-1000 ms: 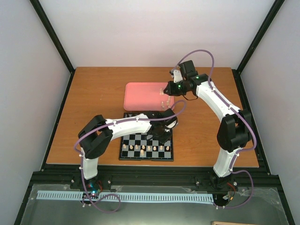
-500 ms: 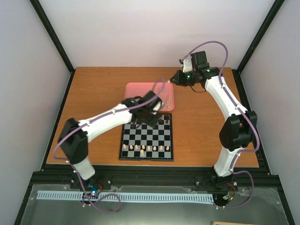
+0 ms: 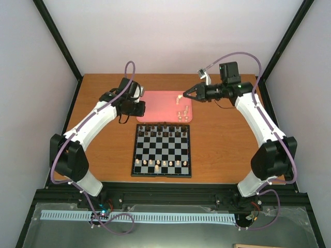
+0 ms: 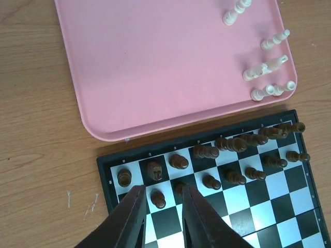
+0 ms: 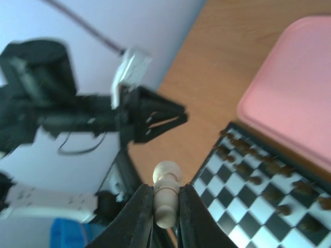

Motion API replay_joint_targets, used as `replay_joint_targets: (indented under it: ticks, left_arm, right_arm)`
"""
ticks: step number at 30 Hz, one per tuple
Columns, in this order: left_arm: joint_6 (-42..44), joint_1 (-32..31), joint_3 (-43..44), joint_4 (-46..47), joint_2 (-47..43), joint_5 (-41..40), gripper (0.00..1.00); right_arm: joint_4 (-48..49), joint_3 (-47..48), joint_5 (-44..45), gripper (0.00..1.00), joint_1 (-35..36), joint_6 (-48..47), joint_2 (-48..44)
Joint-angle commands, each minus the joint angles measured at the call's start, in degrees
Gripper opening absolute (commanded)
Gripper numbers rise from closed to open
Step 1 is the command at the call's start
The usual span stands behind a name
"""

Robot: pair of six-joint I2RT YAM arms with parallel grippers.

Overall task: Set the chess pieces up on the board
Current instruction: Place the chess piece on the chessboard.

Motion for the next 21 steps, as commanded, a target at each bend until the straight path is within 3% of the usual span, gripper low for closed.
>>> replay_joint_targets:
  ticks: [1,5,9,13,21]
  left_arm:
    - [1.01,4.21,2.65,0.31,1.68,4.63,0.23]
    - [2.31,8.38,3.57,0.48,3.78,6.94,0.24]
    - [1.05,11.04,5.15,0.56,5.4,8.79,0.23]
    - [0.93,11.07,6.22,0.53,5.47,9.19,0.24]
    - [1.08,11.07,5.88,-0.28,4.69,6.95,0.25]
  right_arm:
    - [3.29,-5.98,-12.62,0.11,-0.02,0.71,-4.72]
    - [4.31,-8.14,-18.4,0.12,0.3,0.75,-7.0]
    - [-0.63,-7.24,-18.81,0.12,2.24,-2.13,-6.72]
    - [-9.56,-4.43,-12.42,0.12,4.33,-6.98,-5.39]
    - [-16.56,-2.78,3.79,0.11,8.29,-6.97,-6.42]
